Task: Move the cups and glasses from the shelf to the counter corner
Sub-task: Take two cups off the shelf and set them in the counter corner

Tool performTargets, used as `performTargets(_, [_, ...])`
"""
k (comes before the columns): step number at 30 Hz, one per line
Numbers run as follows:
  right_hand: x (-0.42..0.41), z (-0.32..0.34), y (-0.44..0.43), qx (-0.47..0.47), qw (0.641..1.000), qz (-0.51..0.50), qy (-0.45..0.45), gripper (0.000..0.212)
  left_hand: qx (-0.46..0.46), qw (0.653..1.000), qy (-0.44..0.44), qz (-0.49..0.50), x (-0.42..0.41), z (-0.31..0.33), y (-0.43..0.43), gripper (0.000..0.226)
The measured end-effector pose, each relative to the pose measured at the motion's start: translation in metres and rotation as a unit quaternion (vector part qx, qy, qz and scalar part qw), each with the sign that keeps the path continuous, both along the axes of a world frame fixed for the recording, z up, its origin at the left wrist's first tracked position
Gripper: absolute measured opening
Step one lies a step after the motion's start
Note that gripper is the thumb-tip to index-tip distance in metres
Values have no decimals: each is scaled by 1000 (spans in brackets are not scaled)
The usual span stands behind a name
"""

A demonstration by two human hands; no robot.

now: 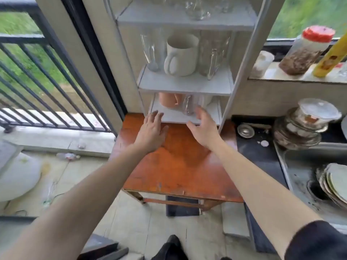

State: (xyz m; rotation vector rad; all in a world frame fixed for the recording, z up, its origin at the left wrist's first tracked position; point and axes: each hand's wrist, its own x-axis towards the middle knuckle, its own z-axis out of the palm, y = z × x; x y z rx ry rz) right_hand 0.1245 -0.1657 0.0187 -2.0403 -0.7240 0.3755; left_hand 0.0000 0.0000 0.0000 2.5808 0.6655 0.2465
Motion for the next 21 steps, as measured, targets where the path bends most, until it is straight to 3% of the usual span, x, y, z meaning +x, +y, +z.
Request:
performTargets(4, [9,-9,37,69,997,-28,7,50,-23,998,-59,4,16,-16,7,57])
performTargets(8, [11,-23,49,87,995,-36,-37,10,-24,994,-109,-10,29,-25,9,52])
performTargets(11, [12,-28,45,94,993,-61,-42,22,-96,986,-133,12,44,-22,11,49])
performTargets(15, [10,-32,19,103,987,-110,-58,17,-354,905,-208,113,72,5,4,45])
performTargets(18, [12,-30,3,90,984,-154,-25,19,-439,862,-231,106,88,27,-2,40])
performTargets(21, [11,-25,-7,93,980,-173,40,15,-547,795,-235,118,98,39,-5,30])
